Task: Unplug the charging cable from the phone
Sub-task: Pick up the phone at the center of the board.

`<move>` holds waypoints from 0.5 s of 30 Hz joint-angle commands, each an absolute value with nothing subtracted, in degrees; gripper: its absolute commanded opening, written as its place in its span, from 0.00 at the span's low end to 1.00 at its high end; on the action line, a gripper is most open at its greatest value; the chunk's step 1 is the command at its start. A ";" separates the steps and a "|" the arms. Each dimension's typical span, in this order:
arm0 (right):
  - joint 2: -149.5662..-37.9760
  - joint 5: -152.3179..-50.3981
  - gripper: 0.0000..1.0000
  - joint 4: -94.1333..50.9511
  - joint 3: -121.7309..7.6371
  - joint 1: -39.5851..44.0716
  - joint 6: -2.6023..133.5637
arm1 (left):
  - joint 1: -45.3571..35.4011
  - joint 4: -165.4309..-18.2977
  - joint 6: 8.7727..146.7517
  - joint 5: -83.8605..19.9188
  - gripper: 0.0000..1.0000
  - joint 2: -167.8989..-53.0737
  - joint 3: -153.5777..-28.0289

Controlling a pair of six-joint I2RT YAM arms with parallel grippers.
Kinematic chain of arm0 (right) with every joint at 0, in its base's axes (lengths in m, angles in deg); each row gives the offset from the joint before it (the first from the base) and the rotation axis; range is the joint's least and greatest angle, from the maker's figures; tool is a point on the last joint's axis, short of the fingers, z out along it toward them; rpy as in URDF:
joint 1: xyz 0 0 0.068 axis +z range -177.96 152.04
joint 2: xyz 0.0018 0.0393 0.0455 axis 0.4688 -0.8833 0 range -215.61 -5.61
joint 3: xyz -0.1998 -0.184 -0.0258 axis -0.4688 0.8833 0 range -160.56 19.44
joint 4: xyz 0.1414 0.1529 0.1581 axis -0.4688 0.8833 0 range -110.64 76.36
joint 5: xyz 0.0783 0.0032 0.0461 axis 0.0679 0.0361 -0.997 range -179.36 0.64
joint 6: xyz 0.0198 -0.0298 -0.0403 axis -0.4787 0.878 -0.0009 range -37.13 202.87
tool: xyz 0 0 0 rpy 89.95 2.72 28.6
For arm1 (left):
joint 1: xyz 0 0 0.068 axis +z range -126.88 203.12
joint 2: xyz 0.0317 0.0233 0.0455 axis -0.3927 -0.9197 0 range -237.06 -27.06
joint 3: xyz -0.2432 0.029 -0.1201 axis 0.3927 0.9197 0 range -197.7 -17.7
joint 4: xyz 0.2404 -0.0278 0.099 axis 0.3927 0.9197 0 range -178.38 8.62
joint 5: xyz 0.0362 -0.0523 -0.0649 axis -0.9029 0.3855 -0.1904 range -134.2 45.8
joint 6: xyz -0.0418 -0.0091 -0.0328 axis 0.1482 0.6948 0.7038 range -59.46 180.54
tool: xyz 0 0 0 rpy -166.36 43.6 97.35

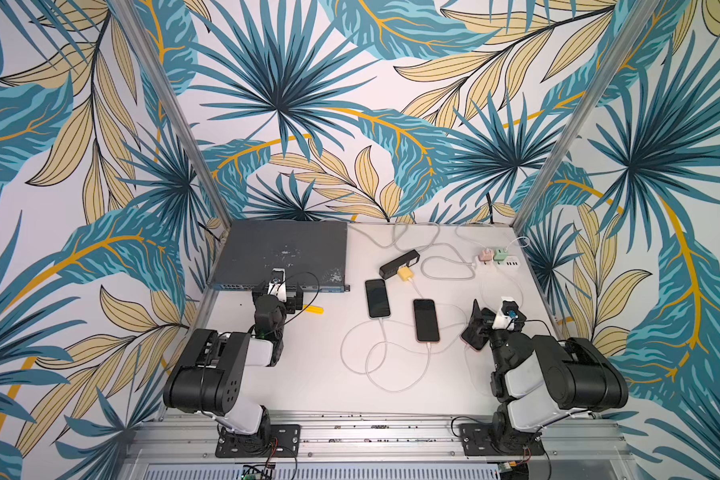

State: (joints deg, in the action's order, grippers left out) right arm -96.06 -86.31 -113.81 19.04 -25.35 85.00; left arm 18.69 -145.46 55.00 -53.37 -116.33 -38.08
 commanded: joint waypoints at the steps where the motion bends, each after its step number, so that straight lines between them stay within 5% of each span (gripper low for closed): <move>1: -96.65 -85.38 1.00 -128.04 20.24 -25.32 84.18 | 18.99 -144.81 55.45 -52.64 1.00 -116.62 -38.62; 15: -96.66 -79.99 1.00 -128.04 20.29 -25.32 82.57 | 18.99 -144.68 55.53 -52.57 1.00 -116.61 -38.62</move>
State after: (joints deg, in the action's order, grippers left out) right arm -96.06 -81.39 -113.81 19.04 -25.35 83.51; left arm 18.72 -145.42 55.00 -53.15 -116.33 -38.08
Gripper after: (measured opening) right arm 0.995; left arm 0.997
